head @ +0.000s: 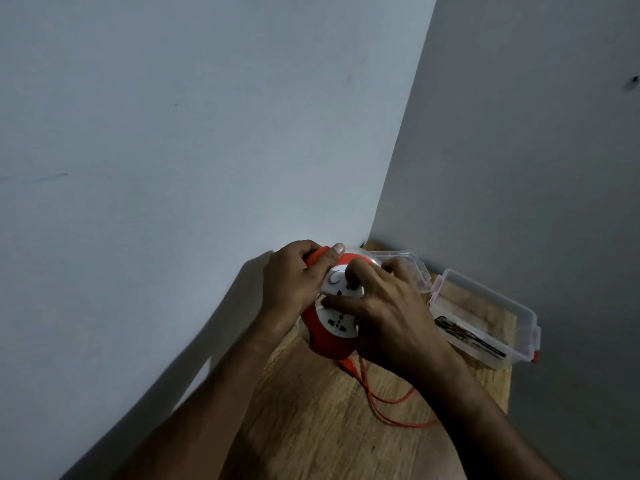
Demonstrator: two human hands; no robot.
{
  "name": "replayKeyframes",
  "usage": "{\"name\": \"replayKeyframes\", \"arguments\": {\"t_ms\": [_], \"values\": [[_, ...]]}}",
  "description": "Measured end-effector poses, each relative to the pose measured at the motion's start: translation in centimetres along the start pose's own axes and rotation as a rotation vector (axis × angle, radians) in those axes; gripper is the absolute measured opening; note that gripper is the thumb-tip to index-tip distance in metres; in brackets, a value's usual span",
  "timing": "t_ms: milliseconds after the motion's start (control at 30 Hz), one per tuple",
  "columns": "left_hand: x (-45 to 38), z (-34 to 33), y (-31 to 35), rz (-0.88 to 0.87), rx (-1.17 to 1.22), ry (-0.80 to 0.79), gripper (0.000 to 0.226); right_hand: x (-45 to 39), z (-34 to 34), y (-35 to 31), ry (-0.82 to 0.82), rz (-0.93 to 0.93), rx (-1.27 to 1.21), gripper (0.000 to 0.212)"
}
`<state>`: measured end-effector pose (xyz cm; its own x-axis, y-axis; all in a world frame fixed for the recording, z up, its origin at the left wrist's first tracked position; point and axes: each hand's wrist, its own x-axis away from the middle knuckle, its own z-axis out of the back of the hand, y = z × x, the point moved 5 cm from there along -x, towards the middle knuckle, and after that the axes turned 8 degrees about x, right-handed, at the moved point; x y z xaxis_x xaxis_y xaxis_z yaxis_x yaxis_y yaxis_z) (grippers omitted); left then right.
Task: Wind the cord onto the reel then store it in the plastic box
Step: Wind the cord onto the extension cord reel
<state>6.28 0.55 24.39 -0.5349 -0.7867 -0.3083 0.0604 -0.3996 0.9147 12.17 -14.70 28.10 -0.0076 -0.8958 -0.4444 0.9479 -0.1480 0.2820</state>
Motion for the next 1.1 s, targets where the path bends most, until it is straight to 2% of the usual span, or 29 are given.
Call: {"name": "replayKeyframes", "arguments": {"t_ms": [100, 233, 300, 400, 500, 567, 633, 733, 867, 967, 1033, 1100], "values": [[0.2, 0.0, 0.0, 0.004, -0.004, 0.012, 0.042, 0.2, -0.1, 0.2, -0.009, -0.138, -0.054, 0.061], [0.3, -0.3, -0.1, 0.048, 0.038, 0.018, 0.043, 0.2, -0.6, 0.2, -0.108, -0.556, -0.266, 0.058], [0.3, -0.4, -0.2, 0.063, 0.046, 0.029, 0.04, 0.2, -0.7, 0.3, -0.09, -0.669, -0.313, 0.051], [0.2, -0.1, -0.4, 0.092, 0.079, 0.038, 0.037, 0.5, 0.3, -0.1, -0.027, -0.61, -0.225, 0.044], [-0.4, 0.1, -0.3, 0.056, 0.078, 0.037, 0.04, 0.4, 1.5, -0.9, 0.089, -0.358, -0.115, 0.042], [-0.5, 0.2, -0.2, 0.04, 0.075, 0.037, 0.041, 0.2, 1.0, -1.1, -0.029, -0.191, -0.093, 0.053], [-0.3, 0.1, -0.3, 0.045, 0.083, 0.039, 0.043, 0.3, 0.1, -0.9, -0.193, -0.123, -0.02, 0.071], [-0.1, 0.0, -0.4, 0.051, 0.076, 0.036, 0.042, 0.5, -0.5, -0.6, -0.249, -0.134, -0.007, 0.077], [0.0, -0.1, -0.4, 0.038, 0.066, 0.018, 0.042, 0.1, -0.3, -0.5, -0.155, -0.134, -0.038, 0.054], [0.1, -0.2, -0.2, 0.022, 0.03, 0.017, 0.042, -0.1, -0.1, -0.3, -0.108, -0.171, -0.075, 0.062], [0.1, -0.1, -0.2, 0.02, 0.026, 0.02, 0.042, 0.0, -0.2, -0.2, -0.077, -0.225, -0.091, 0.054], [0.2, 0.0, -0.3, 0.03, 0.039, 0.028, 0.041, 0.1, -0.6, 0.1, -0.084, -0.347, -0.152, 0.056]]}}
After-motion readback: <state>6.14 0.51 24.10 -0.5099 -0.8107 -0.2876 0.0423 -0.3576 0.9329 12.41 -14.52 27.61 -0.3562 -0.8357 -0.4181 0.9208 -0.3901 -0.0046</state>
